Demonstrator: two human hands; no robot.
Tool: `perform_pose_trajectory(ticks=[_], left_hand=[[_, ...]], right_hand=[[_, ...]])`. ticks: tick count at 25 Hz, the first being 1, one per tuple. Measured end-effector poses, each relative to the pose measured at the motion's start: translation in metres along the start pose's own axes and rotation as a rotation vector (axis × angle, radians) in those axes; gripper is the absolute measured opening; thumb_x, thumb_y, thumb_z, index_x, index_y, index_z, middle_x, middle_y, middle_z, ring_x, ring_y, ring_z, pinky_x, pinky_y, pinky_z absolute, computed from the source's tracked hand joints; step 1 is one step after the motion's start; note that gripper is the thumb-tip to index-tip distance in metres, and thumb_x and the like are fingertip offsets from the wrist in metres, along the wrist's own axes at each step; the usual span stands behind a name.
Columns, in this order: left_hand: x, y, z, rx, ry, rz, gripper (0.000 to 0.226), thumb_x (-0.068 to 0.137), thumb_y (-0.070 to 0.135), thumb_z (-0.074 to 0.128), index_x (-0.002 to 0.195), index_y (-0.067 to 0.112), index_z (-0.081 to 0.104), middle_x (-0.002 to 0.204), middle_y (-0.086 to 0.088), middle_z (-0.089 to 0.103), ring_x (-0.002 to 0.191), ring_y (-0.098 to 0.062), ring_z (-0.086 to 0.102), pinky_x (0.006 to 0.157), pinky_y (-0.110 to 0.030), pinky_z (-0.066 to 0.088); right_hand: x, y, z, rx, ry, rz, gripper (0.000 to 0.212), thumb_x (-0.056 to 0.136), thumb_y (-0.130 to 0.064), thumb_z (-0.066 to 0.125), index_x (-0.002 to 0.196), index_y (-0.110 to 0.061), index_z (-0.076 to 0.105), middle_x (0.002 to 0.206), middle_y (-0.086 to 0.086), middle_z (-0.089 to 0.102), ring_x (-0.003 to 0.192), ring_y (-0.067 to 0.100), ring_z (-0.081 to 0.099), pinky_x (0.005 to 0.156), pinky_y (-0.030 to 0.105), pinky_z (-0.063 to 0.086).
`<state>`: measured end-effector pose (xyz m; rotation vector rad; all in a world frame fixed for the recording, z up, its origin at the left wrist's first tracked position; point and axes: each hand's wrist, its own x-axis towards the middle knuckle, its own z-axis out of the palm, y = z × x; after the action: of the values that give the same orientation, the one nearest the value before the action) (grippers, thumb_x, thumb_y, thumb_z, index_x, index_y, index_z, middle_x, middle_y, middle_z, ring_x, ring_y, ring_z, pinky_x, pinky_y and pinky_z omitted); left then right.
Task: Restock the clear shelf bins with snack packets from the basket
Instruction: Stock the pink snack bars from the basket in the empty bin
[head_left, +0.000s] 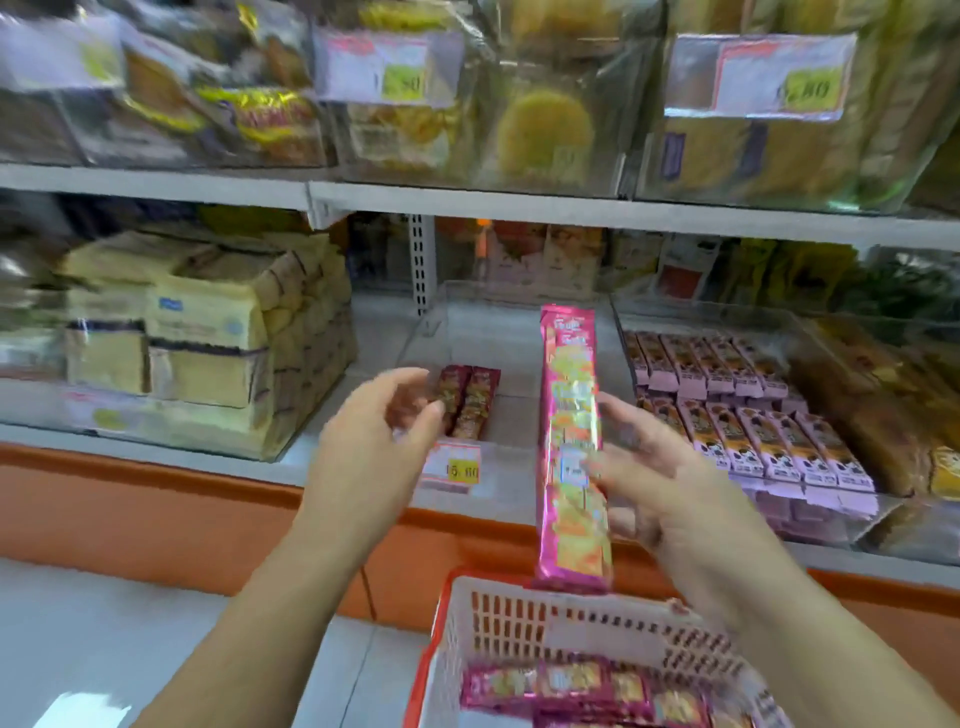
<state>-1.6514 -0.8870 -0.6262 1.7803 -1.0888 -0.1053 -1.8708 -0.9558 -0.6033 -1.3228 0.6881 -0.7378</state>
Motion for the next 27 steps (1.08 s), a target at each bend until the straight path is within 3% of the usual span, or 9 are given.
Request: perform_pose_trajectory(ticks=[4,7,9,11,13,16,21,24,27], left_hand=[[0.031,-0.031,0.007,0.178,-0.001,-0.046,0.056,0.096,0.030,0.054,0.147,0.019,0.033,0.145,-0.001,0.044,0.131,-0.014,0.042,0.103,-0.023,0.030],[0.041,-0.052,0.021,0.140,-0.121,-0.119,0.061,0.099,0.031,0.049,0.152,0.026,0.020,0.149,-0.001,0.043,0.132,-0.021,0.044,0.098,-0.028,0.036],[0.046,-0.057,0.024,0.141,-0.117,-0.144,0.060,0.100,0.029,0.047,0.152,0.031,0.018,0.138,-0.005,0.055,0.122,-0.025,0.052,0.083,-0.028,0.038],[0.049,-0.060,0.024,0.160,-0.109,-0.146,0.058,0.100,0.025,0.045,0.151,0.035,0.019,0.129,-0.007,0.061,0.114,-0.026,0.056,0.076,-0.027,0.036],[0.051,-0.063,0.024,0.159,-0.112,-0.142,0.058,0.100,0.021,0.044,0.150,0.036,0.021,0.125,-0.007,0.063,0.110,-0.027,0.057,0.075,-0.028,0.037],[0.051,-0.063,0.023,0.119,-0.113,-0.128,0.058,0.099,0.018,0.044,0.149,0.038,0.024,0.120,-0.007,0.065,0.109,-0.027,0.059,0.078,-0.032,0.042],[0.049,-0.069,0.025,0.084,-0.118,-0.104,0.057,0.099,0.017,0.044,0.149,0.036,0.025,0.123,-0.005,0.065,0.112,-0.025,0.059,0.086,-0.033,0.044],[0.041,-0.065,0.022,0.097,-0.116,-0.116,0.057,0.099,0.018,0.046,0.150,0.031,0.025,0.136,-0.001,0.055,0.124,-0.021,0.051,0.090,-0.026,0.038],[0.021,-0.051,0.016,0.244,0.097,0.106,0.053,0.095,0.015,0.053,0.145,0.015,0.037,0.137,-0.007,0.050,0.126,-0.023,0.045,0.104,-0.030,0.032]], right_hand=[[0.117,-0.022,0.015,-0.157,0.134,0.049,0.041,0.087,-0.002,0.064,0.119,-0.024,0.052,0.085,0.006,0.074,0.060,0.014,0.069,0.052,0.026,0.055],[0.191,0.011,0.013,-0.408,0.230,0.224,0.042,0.084,0.000,0.066,0.124,-0.010,0.057,0.094,0.012,0.071,0.074,0.025,0.068,0.073,0.041,0.059],[0.212,0.036,0.013,-0.706,0.196,0.330,0.040,0.081,-0.005,0.072,0.119,-0.003,0.062,0.109,0.015,0.068,0.094,0.029,0.066,0.081,0.036,0.055],[0.217,0.051,0.018,-0.867,0.151,0.429,0.039,0.082,-0.009,0.074,0.118,0.001,0.062,0.113,0.015,0.065,0.098,0.027,0.065,0.070,0.022,0.049],[0.218,0.055,0.024,-0.844,0.110,0.491,0.034,0.086,-0.005,0.069,0.117,0.003,0.061,0.105,0.013,0.064,0.074,0.023,0.062,0.045,0.013,0.042],[0.220,0.058,0.029,-0.903,0.052,0.556,0.028,0.091,-0.002,0.062,0.118,0.003,0.059,0.106,0.017,0.063,0.059,0.018,0.054,0.031,0.016,0.039],[0.212,0.061,0.030,-0.816,-0.026,0.636,0.013,0.094,-0.002,0.056,0.105,0.003,0.061,0.086,0.013,0.064,0.068,0.022,0.061,0.070,0.036,0.055],[0.196,0.043,0.029,-1.037,-0.054,0.438,0.021,0.094,-0.013,0.060,0.109,-0.001,0.062,0.111,0.014,0.066,0.098,0.029,0.064,0.093,0.040,0.051],[0.150,0.021,0.020,-0.935,0.188,-0.123,0.040,0.094,-0.021,0.058,0.133,-0.019,0.051,0.113,0.002,0.063,0.096,0.019,0.061,0.083,0.029,0.048]])
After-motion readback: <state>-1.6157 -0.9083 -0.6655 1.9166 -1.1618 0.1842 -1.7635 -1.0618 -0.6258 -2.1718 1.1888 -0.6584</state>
